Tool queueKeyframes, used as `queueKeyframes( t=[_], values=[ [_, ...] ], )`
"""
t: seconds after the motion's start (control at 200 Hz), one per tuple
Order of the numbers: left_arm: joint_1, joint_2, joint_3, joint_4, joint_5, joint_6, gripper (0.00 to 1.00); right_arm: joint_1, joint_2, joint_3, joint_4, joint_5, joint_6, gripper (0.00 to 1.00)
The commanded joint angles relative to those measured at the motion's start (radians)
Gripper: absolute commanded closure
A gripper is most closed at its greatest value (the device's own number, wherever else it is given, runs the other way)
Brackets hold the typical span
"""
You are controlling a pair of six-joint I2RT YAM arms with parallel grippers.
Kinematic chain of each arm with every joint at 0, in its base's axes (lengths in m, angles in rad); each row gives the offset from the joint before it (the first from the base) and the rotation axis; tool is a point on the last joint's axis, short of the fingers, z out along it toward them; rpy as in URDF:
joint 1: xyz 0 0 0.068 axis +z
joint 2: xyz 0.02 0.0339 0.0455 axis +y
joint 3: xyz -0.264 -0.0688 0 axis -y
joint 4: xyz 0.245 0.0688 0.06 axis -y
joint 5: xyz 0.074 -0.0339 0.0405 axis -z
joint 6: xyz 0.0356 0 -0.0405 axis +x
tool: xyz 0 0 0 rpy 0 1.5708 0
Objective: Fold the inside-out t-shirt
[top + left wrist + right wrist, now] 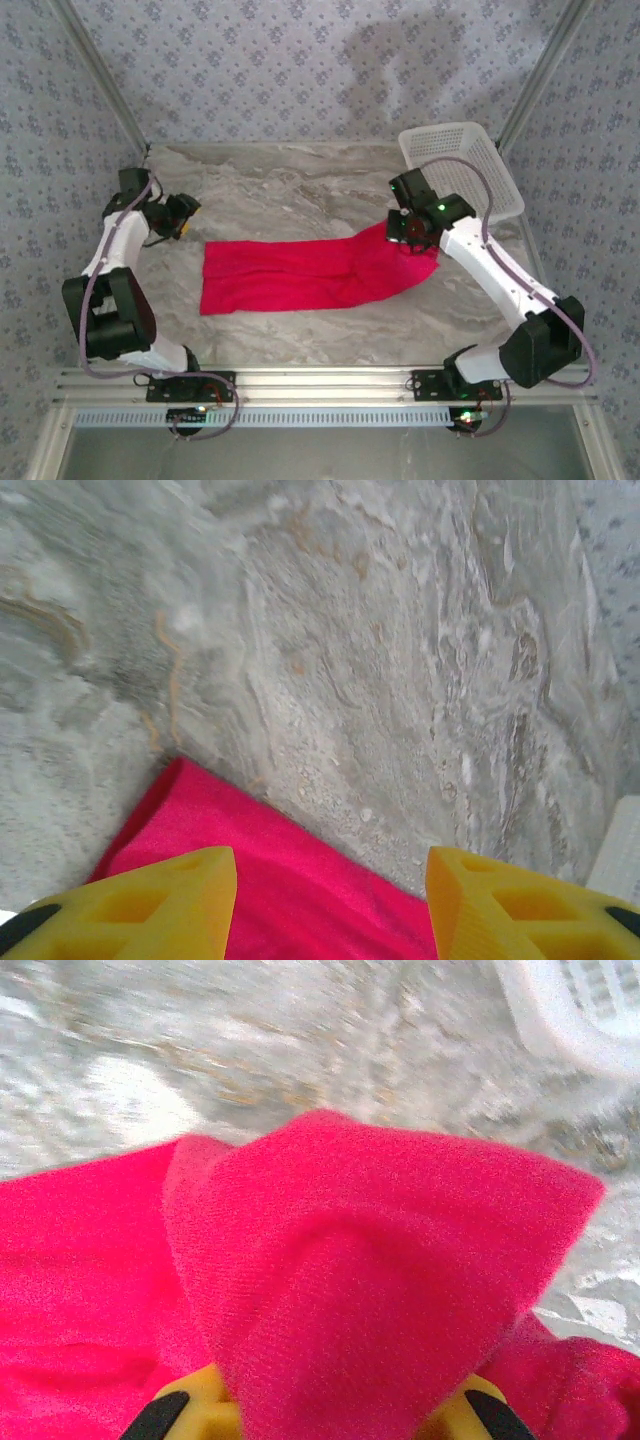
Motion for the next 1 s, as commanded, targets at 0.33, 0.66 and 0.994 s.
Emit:
queueKeyframes(
  t=[0.33, 0.66, 0.994],
  values=[
    [0.113, -0.045, -0.018, -0.062, 0.087, -0.005, 0.47, 0.414, 0.344, 0.507, -0.033, 0.108, 0.145, 1.0],
    [0.202, -0.079, -0.068, -0.067, 0.122, 0.0, 0.47, 0.545, 0.808, 0.99, -0.064, -0.016, 0.102, 1.0],
    [0.281, -0.102, -0.138, -0.056, 0.108, 0.001, 0.47, 0.574, 1.154, 1.222, 0.116, -0.393, 0.19, 0.47]
  ],
)
